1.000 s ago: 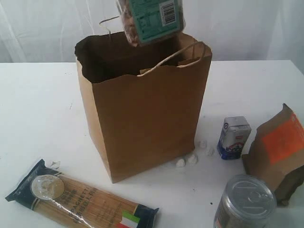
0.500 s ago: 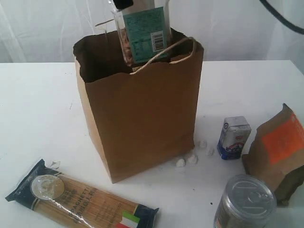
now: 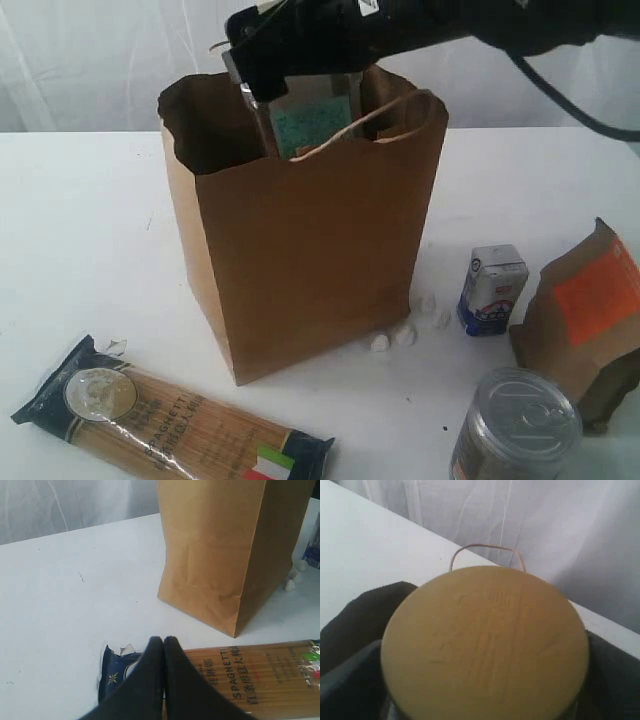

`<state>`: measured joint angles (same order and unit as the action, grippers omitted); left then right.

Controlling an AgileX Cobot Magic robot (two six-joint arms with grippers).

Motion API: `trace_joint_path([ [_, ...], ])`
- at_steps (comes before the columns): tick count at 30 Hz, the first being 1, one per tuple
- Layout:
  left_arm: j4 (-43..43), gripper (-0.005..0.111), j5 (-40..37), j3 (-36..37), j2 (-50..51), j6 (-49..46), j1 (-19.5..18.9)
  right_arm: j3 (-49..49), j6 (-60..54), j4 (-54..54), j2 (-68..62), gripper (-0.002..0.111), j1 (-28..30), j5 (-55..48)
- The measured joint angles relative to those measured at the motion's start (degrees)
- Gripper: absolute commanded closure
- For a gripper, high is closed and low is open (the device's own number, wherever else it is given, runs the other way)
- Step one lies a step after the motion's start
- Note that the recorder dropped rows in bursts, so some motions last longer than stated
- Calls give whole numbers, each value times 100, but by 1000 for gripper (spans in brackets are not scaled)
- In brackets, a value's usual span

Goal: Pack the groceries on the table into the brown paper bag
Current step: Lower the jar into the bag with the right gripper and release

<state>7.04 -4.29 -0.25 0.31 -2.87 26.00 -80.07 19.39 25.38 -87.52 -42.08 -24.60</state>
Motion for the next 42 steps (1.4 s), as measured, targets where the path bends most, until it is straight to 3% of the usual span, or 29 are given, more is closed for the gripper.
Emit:
trace_joint_path([
  [6,0,107,0,0,0,0,0,192,0,-118,0,108,-13,47],
  [9,0,107,0,0,0,0,0,256,-190,-292,12,101,-13,154],
  [12,0,107,0,0,0,0,0,339,-311,-501,35,87,-13,230],
  [18,0,107,0,0,0,0,0,439,-337,-852,86,43,-13,274],
  [20,0,107,0,0,0,0,0,474,-337,-957,86,36,-13,244],
  [33,0,107,0,0,0,0,0,532,-337,-1019,356,35,-23,-221],
  [38,0,107,0,0,0,0,0,532,-337,-948,399,19,-23,-368],
  [42,0,107,0,0,0,0,0,532,-337,-880,399,15,-23,-382],
])
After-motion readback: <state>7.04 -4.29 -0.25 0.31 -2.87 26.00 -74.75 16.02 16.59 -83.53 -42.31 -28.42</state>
